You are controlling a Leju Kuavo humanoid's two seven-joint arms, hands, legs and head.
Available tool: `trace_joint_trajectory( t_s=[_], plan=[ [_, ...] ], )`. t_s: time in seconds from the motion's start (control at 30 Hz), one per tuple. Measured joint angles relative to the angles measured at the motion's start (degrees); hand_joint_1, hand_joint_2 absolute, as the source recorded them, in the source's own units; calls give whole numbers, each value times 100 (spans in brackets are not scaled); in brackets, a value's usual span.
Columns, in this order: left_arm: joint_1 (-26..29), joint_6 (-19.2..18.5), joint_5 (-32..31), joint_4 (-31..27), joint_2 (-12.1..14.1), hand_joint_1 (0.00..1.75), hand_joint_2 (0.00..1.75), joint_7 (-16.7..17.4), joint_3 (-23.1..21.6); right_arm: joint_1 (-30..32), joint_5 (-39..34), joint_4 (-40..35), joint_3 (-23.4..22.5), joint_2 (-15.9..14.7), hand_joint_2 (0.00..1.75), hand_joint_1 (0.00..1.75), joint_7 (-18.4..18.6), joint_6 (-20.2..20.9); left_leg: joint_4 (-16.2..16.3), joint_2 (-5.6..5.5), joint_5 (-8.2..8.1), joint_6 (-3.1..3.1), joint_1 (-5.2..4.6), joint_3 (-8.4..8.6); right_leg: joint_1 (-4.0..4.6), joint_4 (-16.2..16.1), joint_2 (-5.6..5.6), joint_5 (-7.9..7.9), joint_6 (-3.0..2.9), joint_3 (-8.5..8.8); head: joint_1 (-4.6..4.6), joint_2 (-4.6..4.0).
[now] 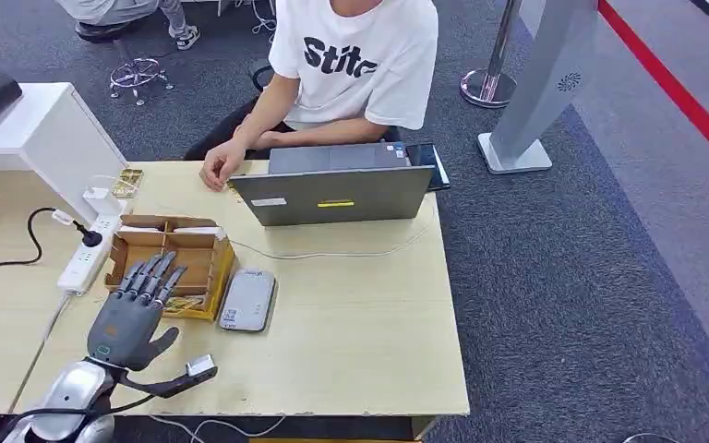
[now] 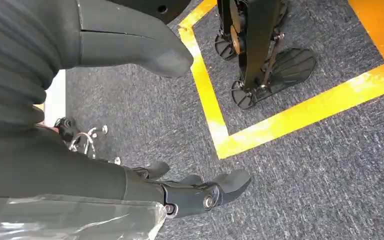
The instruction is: Pass the card to the sensor for recognition and then transmit it.
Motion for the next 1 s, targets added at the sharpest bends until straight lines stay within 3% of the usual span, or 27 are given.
trace_joint_trajectory(
  t_s=[0.67,0.7,0.77,0.8,0.83,0.87,1.0],
  plan=[
    [-101,33,-9,363,-142,0,175,13,197,-2,63,0,0,0,175,0,0,15,0,0,0,0,0,0,0,0,0,0,0,0,0,-2],
    [-111,35,-9,383,-151,9,175,13,201,-2,68,0,0,0,175,0,0,13,0,0,0,0,0,0,0,0,0,0,0,0,2,-2],
    [-131,44,-7,446,-179,9,175,9,216,-1,98,0,0,0,175,0,0,9,0,0,0,0,0,0,0,0,0,0,0,0,2,-2],
    [-140,48,-4,477,-190,115,175,0,225,-2,105,0,0,0,175,0,0,9,0,0,0,0,0,0,0,0,0,0,0,0,2,-2],
    [-148,50,0,501,-201,162,175,-2,232,-2,109,0,0,0,175,0,0,9,0,0,0,0,0,0,0,0,0,0,0,0,2,-2],
    [-155,50,4,529,-210,175,175,-2,236,-1,118,0,0,0,175,0,0,9,0,0,0,0,0,0,0,0,0,0,0,0,2,-2],
    [-167,96,46,636,-240,175,175,-30,269,-1,138,0,0,0,175,0,2,0,0,0,0,0,0,0,0,0,0,0,0,0,0,-2]
  ],
)
